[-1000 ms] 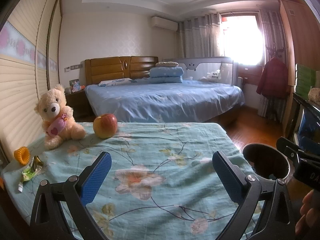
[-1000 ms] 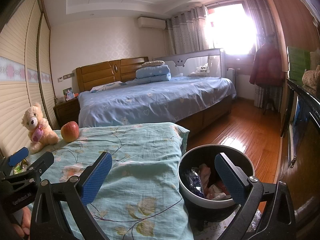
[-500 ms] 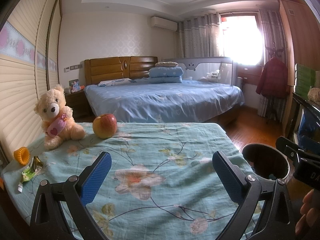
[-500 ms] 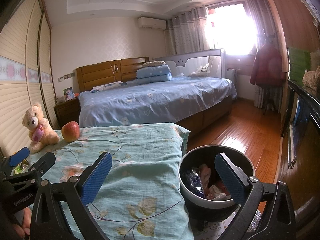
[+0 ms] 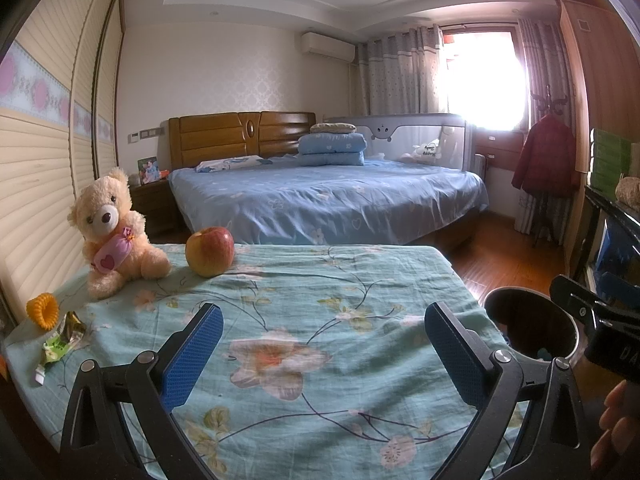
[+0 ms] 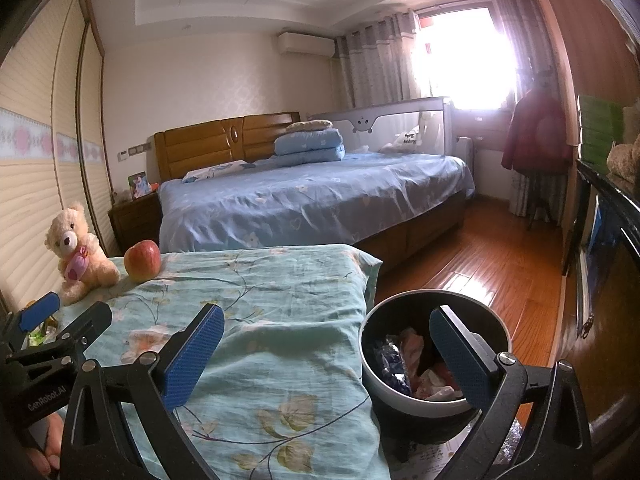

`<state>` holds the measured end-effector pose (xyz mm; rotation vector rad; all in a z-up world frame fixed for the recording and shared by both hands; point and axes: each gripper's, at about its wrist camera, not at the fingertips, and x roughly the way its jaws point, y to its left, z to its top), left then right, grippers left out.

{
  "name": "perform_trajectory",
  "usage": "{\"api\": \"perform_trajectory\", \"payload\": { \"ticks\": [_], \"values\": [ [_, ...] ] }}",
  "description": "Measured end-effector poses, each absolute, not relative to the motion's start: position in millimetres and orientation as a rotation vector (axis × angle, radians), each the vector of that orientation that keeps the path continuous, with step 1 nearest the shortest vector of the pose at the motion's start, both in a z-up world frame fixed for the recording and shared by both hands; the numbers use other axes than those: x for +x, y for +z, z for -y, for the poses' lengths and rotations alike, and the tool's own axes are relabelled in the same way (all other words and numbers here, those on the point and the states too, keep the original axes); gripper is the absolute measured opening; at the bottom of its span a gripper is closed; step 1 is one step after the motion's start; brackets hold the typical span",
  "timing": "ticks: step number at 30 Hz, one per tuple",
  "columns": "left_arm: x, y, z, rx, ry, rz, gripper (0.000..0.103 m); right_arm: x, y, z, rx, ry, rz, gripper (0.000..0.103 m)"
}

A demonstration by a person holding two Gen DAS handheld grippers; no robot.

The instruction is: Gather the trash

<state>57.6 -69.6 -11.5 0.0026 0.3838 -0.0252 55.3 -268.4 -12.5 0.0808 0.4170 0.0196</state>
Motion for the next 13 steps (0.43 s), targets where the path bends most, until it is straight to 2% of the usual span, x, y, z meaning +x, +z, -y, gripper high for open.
{"api": "perform_trajectory", "payload": {
  "ticks": [13],
  "values": [
    [65.2,-16.2,65.0,-0.013,-0.027,-0.405,0.102,64.8,-20.2,260.7,0.092,0.038,-0.46,0.103]
  ]
}}
